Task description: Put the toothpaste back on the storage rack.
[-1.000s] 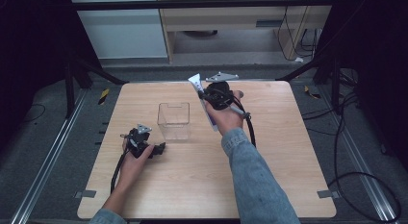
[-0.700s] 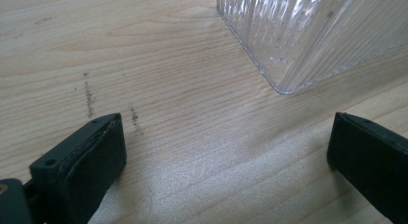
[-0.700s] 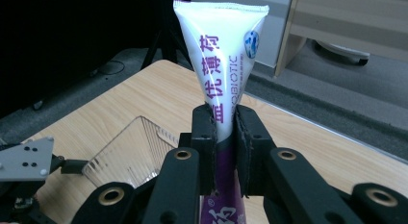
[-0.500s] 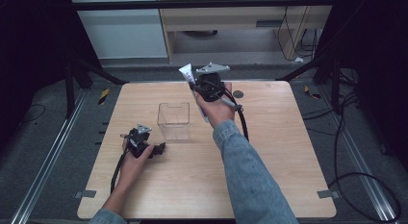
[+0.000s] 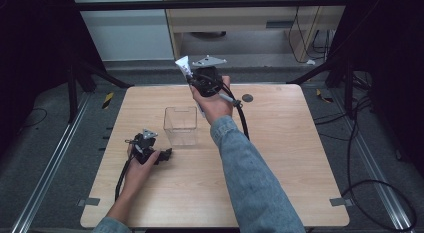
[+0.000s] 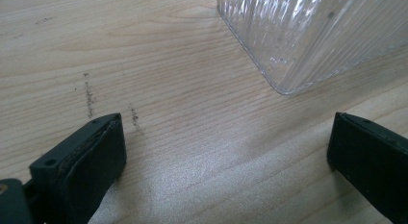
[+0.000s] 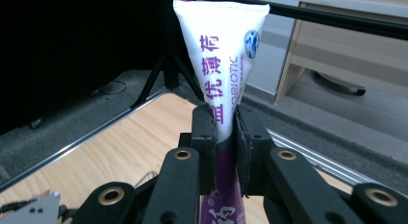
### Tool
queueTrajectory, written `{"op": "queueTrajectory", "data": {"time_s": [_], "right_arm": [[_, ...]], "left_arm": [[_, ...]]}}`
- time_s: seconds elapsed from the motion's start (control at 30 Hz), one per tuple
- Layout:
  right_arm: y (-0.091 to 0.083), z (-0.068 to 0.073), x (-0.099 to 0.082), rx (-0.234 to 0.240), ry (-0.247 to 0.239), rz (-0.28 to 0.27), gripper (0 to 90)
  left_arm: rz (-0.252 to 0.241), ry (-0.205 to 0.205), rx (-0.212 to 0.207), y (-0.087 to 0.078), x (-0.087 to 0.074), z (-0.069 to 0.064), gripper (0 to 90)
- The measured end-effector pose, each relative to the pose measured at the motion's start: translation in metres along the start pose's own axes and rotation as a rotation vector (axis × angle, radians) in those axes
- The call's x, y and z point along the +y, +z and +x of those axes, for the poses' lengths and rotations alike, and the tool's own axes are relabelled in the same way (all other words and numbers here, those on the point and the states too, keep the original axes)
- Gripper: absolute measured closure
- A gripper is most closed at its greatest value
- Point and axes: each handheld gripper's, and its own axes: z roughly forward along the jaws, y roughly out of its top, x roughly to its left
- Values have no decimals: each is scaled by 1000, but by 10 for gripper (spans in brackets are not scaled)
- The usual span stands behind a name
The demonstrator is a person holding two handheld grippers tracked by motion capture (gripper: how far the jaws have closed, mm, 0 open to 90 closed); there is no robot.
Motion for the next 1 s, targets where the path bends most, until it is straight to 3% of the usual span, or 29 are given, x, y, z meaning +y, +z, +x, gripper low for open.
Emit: {"op": "queueTrajectory", "data": {"time_s": [0.3,0.73,1.0], "right_arm": [[11,8,11,5,-12,-21,798],[36,28,-2,36,16,-41,797],[46,37,-8,57,6,-49,796]], "left_arm": [[-1,-2,1,0,0,0,0],[-2,-2,1,0,0,0,0],[-3,-3,1,0,0,0,0]]}}
